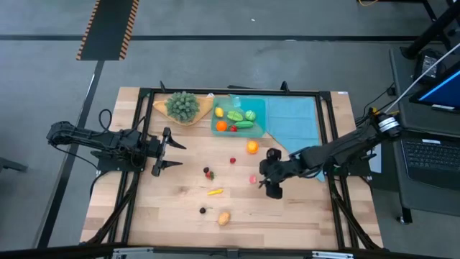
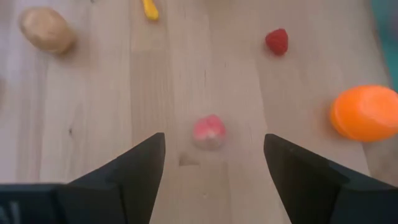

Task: Pick and placing Produce into tupperware
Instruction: Put the peach into the blue bin

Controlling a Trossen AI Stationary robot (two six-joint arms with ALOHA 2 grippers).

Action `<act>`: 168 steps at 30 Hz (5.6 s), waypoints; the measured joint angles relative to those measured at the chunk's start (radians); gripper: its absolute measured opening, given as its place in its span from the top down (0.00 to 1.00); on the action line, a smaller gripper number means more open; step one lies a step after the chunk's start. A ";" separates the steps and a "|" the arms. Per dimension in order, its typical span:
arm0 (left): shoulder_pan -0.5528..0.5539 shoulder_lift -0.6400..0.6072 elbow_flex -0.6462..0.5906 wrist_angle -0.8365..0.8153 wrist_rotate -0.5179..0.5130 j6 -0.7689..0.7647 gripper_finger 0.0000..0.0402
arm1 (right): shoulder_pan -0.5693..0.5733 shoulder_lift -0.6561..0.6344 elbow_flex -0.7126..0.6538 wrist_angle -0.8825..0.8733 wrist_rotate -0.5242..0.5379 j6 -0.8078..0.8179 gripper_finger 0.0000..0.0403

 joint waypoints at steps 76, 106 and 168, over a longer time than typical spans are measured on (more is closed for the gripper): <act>0.000 0.000 0.000 -0.002 0.000 0.000 0.32 | -0.035 0.397 0.124 0.037 0.010 -0.014 0.60; 0.000 0.000 0.000 -0.001 0.000 0.000 0.32 | -0.071 0.160 0.122 0.002 0.093 -0.081 0.66; 0.000 0.000 0.000 -0.001 0.000 0.000 0.32 | -0.159 -0.562 -0.708 1.072 0.349 -0.279 0.66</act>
